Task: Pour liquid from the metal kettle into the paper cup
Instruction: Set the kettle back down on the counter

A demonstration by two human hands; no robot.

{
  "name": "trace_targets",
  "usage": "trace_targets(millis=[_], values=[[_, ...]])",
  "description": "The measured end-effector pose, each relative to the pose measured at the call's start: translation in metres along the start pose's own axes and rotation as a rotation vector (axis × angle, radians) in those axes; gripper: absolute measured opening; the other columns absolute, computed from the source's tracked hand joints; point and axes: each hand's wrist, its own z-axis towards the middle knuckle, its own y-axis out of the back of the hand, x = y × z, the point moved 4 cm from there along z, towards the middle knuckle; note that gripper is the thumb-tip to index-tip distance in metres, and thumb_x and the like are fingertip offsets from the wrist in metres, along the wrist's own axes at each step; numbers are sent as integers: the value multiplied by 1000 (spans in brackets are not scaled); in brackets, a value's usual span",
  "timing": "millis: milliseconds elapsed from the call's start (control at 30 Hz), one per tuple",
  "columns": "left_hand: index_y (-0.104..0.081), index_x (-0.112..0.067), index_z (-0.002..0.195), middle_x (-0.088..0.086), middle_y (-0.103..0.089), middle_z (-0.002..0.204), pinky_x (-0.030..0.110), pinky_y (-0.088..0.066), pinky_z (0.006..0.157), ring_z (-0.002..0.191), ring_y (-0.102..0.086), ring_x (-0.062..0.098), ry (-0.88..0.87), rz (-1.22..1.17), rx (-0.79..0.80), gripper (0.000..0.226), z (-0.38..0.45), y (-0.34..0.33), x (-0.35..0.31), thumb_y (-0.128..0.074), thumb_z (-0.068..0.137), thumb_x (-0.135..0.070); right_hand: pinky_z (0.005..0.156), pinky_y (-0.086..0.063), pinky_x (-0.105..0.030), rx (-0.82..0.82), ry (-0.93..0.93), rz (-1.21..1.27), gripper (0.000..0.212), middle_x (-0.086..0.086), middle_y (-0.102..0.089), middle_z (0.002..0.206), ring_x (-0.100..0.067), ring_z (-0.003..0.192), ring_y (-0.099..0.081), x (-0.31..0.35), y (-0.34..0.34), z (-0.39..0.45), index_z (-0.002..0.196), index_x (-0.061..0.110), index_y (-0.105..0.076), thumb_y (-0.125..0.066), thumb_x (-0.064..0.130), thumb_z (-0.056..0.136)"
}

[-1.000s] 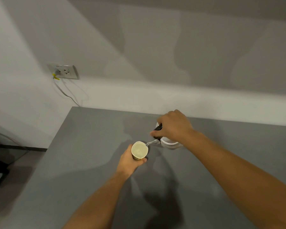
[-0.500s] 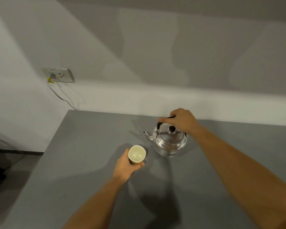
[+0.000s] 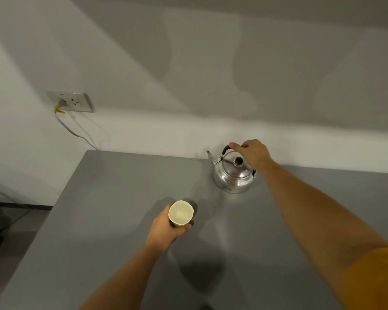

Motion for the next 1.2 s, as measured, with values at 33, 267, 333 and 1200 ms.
trace_targets(millis=[33,267,333,1200], values=[[-59,-39,111,-39,-67,95,-1,-42,66,91,-62,-17,0,2,-2,61,0,0,0,-93,61,-41,53,-37,-26,4,3,-5,53,1,-63,72,-10,65,-56,-1,-2,3,68,17,-63,-64,69,79],[-61,-34,113,-38,-68,95,1,-44,68,89,-64,-14,6,9,-13,59,-1,-1,2,-94,65,-35,59,-39,-28,44,48,-27,51,1,-64,79,-14,71,-57,-7,-8,14,84,12,-69,-61,62,88],[-61,-34,112,-38,-68,95,1,-44,68,89,-64,-14,6,5,-13,58,-1,-1,2,-95,65,-33,61,-41,-28,59,69,-31,51,-1,-66,81,-16,74,-59,-7,-7,15,88,10,-70,-60,60,90],[-57,-38,127,-19,-71,116,22,-51,92,108,-65,-3,-60,14,27,80,-15,19,-13,-96,57,-43,98,-40,-41,-40,257,-254,42,-10,-55,124,-30,122,-41,9,10,-6,121,18,-65,-58,51,95]])
